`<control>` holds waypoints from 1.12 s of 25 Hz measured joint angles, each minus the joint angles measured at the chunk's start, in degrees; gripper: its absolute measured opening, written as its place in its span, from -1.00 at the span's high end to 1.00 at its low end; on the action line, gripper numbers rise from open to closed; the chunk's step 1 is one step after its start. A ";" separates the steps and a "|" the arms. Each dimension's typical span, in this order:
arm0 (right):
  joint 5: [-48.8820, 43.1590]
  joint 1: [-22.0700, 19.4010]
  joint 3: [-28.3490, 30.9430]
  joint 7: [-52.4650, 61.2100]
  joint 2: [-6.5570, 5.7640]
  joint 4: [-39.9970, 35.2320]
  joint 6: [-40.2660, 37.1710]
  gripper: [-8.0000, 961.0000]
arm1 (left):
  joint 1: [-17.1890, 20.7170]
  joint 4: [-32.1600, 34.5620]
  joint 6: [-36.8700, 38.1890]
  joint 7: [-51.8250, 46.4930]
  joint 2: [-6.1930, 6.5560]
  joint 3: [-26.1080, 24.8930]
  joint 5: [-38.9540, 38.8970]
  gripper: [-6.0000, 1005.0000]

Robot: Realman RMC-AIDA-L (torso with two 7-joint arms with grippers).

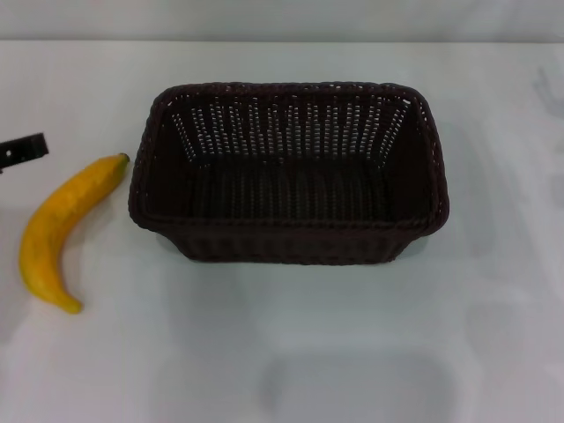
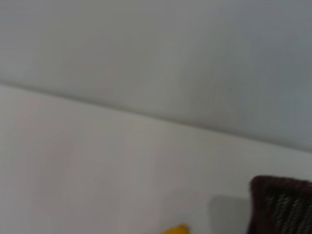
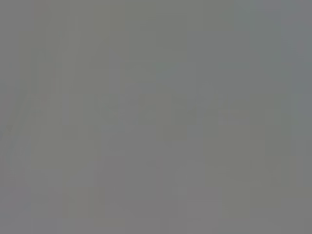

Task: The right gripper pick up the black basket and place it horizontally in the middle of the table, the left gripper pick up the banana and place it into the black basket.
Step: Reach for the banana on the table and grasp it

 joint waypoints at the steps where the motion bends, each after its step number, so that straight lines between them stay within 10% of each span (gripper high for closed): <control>1: -0.11 -0.07 0.01 0.00 0.01 -0.20 -0.02 -0.74 | -0.13 -0.61 -0.36 -0.47 0.01 -0.15 0.87 -0.77; 28: -1.78 -0.95 -0.50 -0.05 0.20 -1.85 -0.16 -0.74 | -5.59 -19.96 6.54 1.31 0.07 0.65 3.35 -0.75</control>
